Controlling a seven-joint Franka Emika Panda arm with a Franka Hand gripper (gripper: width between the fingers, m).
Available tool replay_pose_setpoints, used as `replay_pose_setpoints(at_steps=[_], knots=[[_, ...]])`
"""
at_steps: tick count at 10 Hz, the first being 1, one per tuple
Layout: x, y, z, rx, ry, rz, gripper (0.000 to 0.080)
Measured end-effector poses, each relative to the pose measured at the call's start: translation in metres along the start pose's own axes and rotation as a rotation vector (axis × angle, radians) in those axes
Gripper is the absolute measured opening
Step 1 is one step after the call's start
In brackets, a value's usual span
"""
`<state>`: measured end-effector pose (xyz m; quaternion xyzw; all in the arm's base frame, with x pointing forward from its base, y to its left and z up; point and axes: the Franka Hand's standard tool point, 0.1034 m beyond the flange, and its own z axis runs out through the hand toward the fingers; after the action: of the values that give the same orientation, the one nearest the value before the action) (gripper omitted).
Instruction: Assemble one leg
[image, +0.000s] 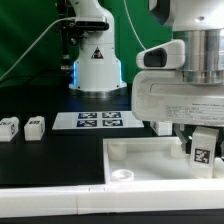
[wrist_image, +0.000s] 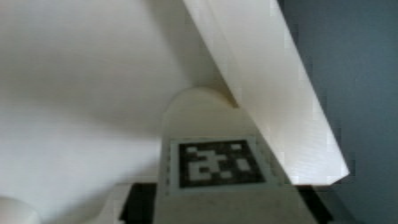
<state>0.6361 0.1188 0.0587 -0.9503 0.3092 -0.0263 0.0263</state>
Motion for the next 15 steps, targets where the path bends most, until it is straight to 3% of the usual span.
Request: replay_pose_setpoints(at_steps=[4, 6, 9, 11, 12, 13, 14, 15], knots=[[-0.0041, 0.0001, 0.001, -0.013, -0.011, 0.627, 0.0287], [-0.0061, 0.0003, 0.0034, 0.018, -0.067, 0.968, 0.0285], [-0.0046, 0.0021, 0.0041, 0.021, -0.072, 1.274, 0.0284], [-0.0038, 0.0041, 0.0042, 0.017, -0.064, 1.288, 0.0299], [-0.0042, 0.0039, 0.0044, 0.016, -0.064, 1.283, 0.0452], [-0.0042, 0.0039, 0.0045, 0.016, -0.064, 1.283, 0.0452], [-0.0043, 0.0039, 0.0045, 0.016, -0.064, 1.283, 0.0578], [-0.0043, 0.0039, 0.0046, 0.016, -0.064, 1.283, 0.0627]])
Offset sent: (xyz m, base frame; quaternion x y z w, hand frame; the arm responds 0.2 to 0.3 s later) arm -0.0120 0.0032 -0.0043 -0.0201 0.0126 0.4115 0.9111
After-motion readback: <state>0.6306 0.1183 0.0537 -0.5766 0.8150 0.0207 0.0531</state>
